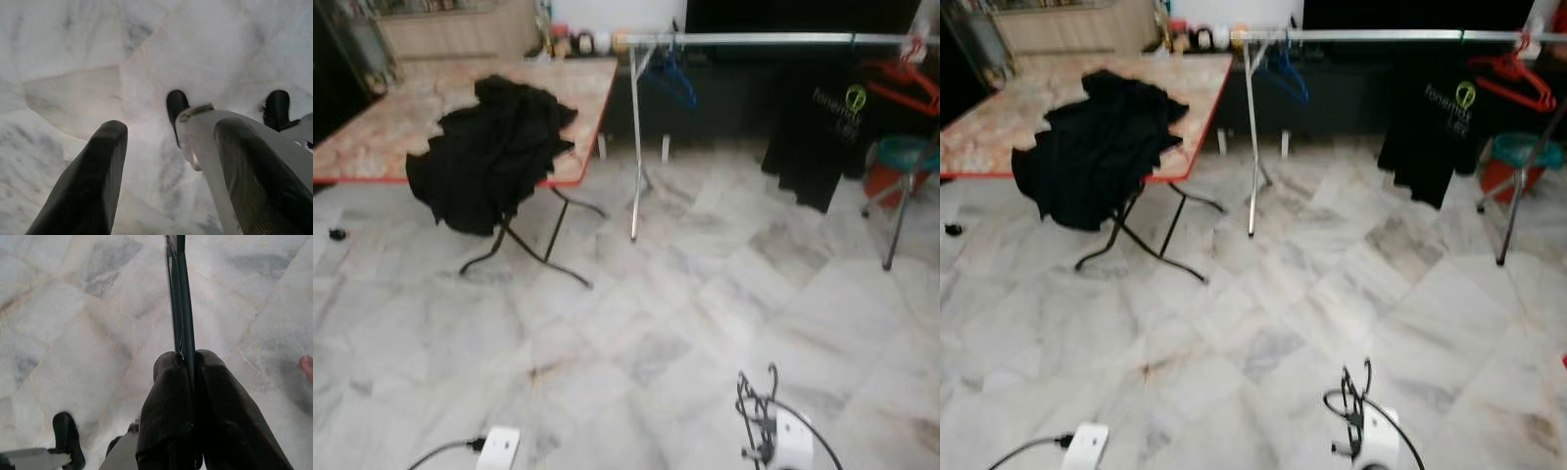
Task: Hang hanger
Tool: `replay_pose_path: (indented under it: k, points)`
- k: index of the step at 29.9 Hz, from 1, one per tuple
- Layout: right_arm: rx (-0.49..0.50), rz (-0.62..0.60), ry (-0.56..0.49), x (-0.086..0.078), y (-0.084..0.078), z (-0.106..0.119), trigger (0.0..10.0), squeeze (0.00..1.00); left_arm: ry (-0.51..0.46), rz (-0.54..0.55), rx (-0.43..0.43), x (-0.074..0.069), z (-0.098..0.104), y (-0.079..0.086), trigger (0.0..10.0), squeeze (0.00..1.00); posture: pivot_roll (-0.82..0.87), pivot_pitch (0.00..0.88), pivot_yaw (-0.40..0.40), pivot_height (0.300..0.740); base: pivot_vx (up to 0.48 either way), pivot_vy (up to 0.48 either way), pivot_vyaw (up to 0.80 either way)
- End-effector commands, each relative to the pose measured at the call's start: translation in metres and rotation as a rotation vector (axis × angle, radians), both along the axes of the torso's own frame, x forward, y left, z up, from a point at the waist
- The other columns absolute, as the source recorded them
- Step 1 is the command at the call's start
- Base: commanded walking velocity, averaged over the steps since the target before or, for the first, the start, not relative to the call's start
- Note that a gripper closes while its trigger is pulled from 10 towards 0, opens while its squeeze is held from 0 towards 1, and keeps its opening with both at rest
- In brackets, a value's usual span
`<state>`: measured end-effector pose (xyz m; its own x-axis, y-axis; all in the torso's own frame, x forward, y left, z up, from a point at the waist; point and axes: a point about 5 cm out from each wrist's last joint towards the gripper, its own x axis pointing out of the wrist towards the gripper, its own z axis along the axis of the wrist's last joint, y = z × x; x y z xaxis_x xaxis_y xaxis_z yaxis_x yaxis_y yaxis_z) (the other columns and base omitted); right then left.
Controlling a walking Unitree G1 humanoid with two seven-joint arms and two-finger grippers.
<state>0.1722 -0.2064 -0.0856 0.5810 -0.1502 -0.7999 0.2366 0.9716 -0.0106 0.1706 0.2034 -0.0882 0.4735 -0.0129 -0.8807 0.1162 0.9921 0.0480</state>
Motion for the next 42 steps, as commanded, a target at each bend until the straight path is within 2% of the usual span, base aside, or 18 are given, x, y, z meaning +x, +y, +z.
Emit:
replay_pose_path:
  k: [1,6,21,30,42]
  points:
    - [0.015,0.004,0.006,0.0007,0.0053,-0.0008,10.0,0.00,0.008,0.010,0.005,-0.0007,0.0006,0.0053,10.0,0.00,-0.01,0.000,0.027,0.740,0.000,0.000,0.00]
    - [0.021,0.013,0.020,-0.0012,0.0059,-0.0019,10.0,0.00,0.009,0.001,-0.009,-0.0010,0.0002,0.0035,10.0,0.00,-0.01,0.000,0.023,0.740,0.113,0.000,-0.60]
    - [0.031,0.024,0.013,-0.0005,0.0061,-0.0015,10.0,0.00,0.015,-0.018,-0.016,-0.0023,-0.0005,0.0018,10.0,0.00,-0.02,0.000,0.021,0.740,0.356,0.000,0.00]
    - [0.034,0.032,0.031,-0.0038,0.0074,-0.0034,10.0,0.00,0.017,-0.019,-0.009,-0.0029,-0.0004,0.0040,10.0,0.00,-0.02,0.000,0.026,0.740,0.401,0.000,-0.75]
    - [0.028,0.036,0.035,-0.0050,0.0075,-0.0039,10.0,0.00,0.022,-0.022,-0.006,-0.0043,-0.0008,0.0048,10.0,0.00,-0.02,0.000,0.032,0.740,0.417,0.000,0.00]
